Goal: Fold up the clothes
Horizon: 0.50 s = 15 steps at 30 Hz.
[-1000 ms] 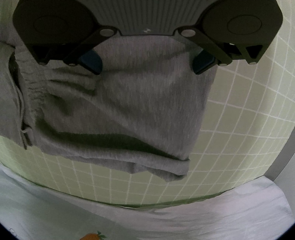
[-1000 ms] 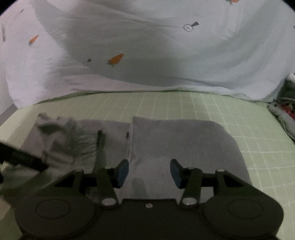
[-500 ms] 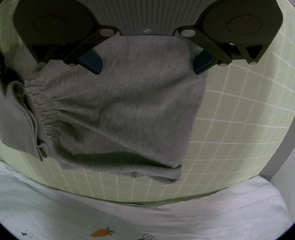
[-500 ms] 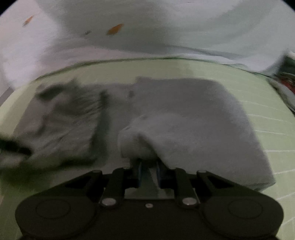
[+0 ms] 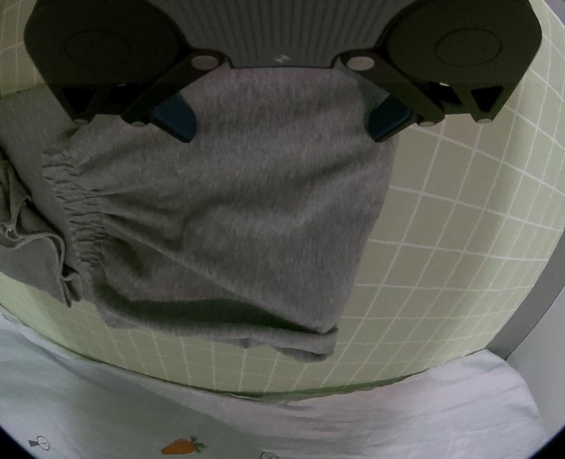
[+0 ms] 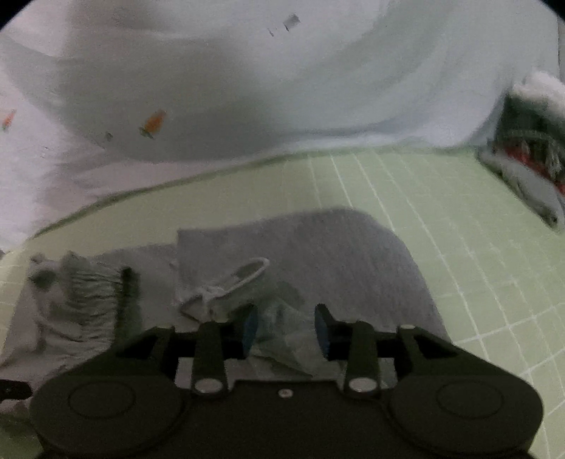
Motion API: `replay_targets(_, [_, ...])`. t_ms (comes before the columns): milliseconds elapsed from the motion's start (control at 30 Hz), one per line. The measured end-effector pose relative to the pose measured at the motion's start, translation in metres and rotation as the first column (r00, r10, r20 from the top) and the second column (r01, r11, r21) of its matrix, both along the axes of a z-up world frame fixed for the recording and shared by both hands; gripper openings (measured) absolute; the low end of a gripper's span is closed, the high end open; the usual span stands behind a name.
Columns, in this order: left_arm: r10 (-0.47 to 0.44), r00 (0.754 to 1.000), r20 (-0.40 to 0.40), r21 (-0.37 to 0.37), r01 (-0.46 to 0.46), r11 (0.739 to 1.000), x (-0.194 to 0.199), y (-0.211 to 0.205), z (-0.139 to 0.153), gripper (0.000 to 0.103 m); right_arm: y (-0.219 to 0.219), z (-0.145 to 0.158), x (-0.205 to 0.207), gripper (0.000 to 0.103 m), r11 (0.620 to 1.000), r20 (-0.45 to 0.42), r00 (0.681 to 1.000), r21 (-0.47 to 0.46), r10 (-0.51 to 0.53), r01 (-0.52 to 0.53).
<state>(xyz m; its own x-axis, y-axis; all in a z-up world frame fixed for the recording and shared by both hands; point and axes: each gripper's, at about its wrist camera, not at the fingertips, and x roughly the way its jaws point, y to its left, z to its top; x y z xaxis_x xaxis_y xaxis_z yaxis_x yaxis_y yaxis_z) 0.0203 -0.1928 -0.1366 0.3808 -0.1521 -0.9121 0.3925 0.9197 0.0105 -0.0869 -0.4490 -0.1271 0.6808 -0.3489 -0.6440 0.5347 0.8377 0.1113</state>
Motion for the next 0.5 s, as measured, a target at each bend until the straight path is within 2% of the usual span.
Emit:
replay_targets(33, [-0.001,1.0,-0.001,0.002,0.001,1.0,0.001,-0.001,-0.001,0.103,0.009,0.003,-0.003,0.042,1.0,0.018,1.0,-0.022,0.009,-0.009])
replay_targets(200, [-0.015,1.0,-0.002,0.01,0.015,1.0,0.001,-0.003,-0.001,0.103,0.045,0.006,-0.001,0.043,0.991,0.014,0.994,-0.085,0.108,-0.107])
replay_targets(267, [-0.022,1.0,-0.002,0.011,0.022,1.0,0.002,-0.003,-0.001,0.103,0.054,-0.002,0.006,0.043,0.984,-0.025,0.99,-0.105,0.139,-0.141])
replay_targets(433, [-0.032,0.999,-0.002,0.011,0.032,0.999,0.001,-0.002,-0.001,0.103,0.059,-0.019,0.026,0.053,0.962,-0.12,0.985,-0.228,0.122,-0.147])
replay_targets(467, [-0.034,0.999,-0.002,0.011,0.034,0.999,0.001,-0.002,-0.001,0.103,0.059,-0.021,0.029,0.052,0.959,-0.134,0.984,-0.242,0.121,-0.151])
replay_targets(500, [-0.034,0.999,-0.003,0.011,0.034,0.999,0.001,-0.002,-0.001,0.103,0.059,-0.022,0.03,0.048,0.954,-0.144,0.982,-0.256,0.12,-0.154])
